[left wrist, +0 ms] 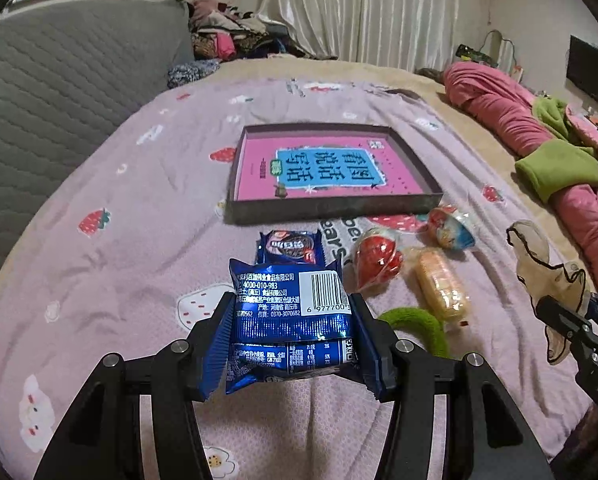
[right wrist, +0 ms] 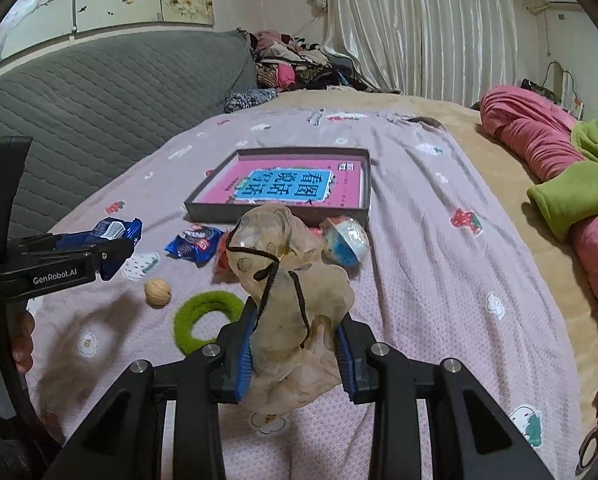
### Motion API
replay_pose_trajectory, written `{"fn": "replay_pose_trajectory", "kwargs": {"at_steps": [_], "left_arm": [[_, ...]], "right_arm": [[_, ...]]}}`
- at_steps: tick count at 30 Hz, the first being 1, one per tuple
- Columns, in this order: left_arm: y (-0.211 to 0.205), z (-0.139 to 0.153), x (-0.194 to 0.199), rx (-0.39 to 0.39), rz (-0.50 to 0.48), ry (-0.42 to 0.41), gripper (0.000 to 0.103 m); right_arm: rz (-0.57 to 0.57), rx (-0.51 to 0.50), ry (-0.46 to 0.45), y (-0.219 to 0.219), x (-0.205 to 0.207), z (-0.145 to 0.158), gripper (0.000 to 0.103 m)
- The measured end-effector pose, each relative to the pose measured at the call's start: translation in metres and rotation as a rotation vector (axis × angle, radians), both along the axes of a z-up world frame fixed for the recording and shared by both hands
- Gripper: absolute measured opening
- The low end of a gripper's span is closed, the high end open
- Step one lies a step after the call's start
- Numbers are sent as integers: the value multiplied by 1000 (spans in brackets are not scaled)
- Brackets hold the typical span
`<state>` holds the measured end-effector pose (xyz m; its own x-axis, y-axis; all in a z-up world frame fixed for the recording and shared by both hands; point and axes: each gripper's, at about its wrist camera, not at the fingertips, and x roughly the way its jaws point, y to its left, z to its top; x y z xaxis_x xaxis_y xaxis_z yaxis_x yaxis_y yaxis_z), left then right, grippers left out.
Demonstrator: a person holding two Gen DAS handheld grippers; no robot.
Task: Organize objects
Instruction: 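Lift and carry blue packet with left tool while right tool carries mesh bag to tray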
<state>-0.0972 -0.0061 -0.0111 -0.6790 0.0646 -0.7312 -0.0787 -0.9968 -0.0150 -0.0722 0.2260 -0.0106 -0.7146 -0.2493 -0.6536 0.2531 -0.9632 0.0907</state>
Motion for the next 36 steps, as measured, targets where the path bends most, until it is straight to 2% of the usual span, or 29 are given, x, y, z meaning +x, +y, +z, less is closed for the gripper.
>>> {"fn": "replay_pose_trajectory", "kwargs": {"at_steps": [20, 27, 36], "left_arm": [[13, 71, 35, 26, -56, 145, 57], [11, 90, 32, 35, -46, 181, 57], [8, 98, 15, 32, -28, 193, 57]], "right_arm": [[0, 1, 136, -20, 20, 78, 35], [14, 0, 165, -32, 8, 100, 35], [25, -5, 197, -39, -10, 118, 35]]}}
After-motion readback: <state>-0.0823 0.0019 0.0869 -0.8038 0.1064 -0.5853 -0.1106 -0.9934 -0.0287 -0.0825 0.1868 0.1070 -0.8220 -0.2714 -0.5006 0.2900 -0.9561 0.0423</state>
